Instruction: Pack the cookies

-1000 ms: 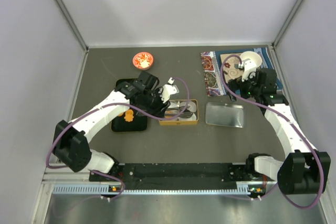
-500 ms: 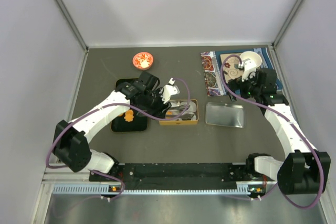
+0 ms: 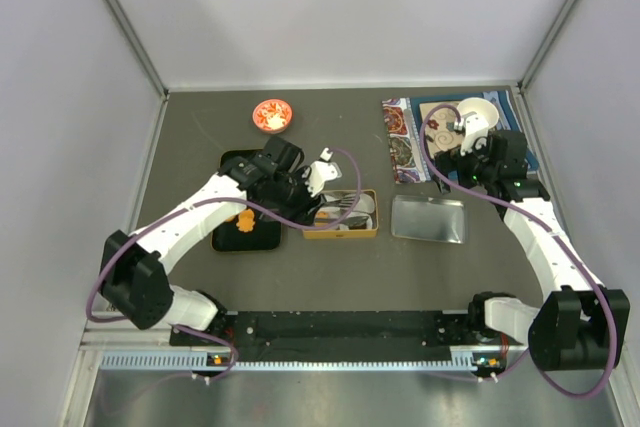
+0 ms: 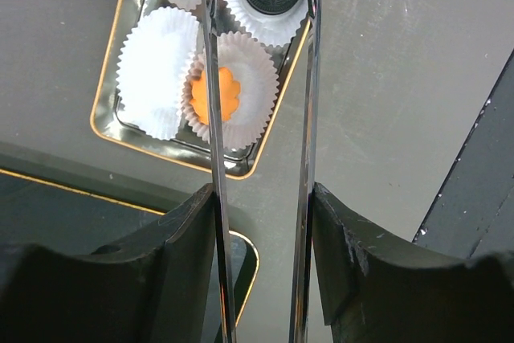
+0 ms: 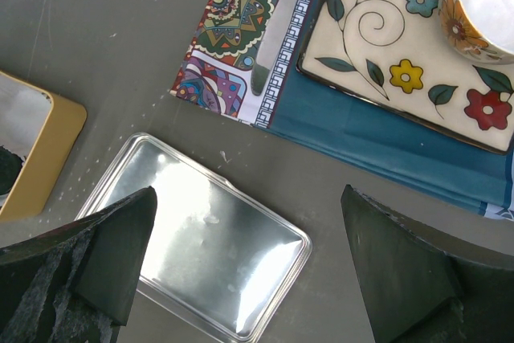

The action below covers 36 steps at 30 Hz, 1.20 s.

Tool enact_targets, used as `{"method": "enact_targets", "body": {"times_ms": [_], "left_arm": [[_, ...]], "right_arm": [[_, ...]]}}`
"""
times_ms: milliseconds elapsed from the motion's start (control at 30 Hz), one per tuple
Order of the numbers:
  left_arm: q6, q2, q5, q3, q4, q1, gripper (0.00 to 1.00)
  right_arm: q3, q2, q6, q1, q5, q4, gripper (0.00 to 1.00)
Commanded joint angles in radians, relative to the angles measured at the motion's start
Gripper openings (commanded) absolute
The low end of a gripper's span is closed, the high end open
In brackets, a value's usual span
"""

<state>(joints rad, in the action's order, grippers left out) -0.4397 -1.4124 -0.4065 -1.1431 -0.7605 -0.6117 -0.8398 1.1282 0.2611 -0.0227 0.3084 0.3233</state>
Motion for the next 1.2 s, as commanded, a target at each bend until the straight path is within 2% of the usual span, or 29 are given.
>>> {"method": "enact_targets", "body": {"times_ms": [0, 267, 367, 533, 800, 1167], "left_arm": [[0.025, 0.067, 0.044, -0.009, 0.035, -0.002, 0.53], [0.055, 0.173, 0.110, 0.017, 0.053, 0.039, 0.52], [0.067, 0.201, 0.107, 0.016, 0.055, 0.111, 0.50], [0.075, 0.233, 0.065, 0.013, 0.049, 0.305, 0.50], [0.006, 0.237, 0.025, 0.055, 0.043, 0.544, 0.50], [-0.111, 0.240, -0.025, 0.121, 0.012, 0.753, 0.49]], "right_arm": [[-0.050, -0.010, 0.004, 0.010, 0.012, -0.015, 0.99], [-0.050, -0.008, 0.004, 0.012, 0.015, -0.013, 0.99], [-0.050, -0.007, 0.004, 0.010, 0.017, -0.015, 0.99], [-0.050, -0.010, 0.001, 0.012, 0.023, -0.013, 0.99], [-0.050, -0.016, 0.001, 0.010, 0.028, -0.015, 0.99], [-0.051, -0.016, 0.003, 0.010, 0.032, -0.013, 0.99]]}}
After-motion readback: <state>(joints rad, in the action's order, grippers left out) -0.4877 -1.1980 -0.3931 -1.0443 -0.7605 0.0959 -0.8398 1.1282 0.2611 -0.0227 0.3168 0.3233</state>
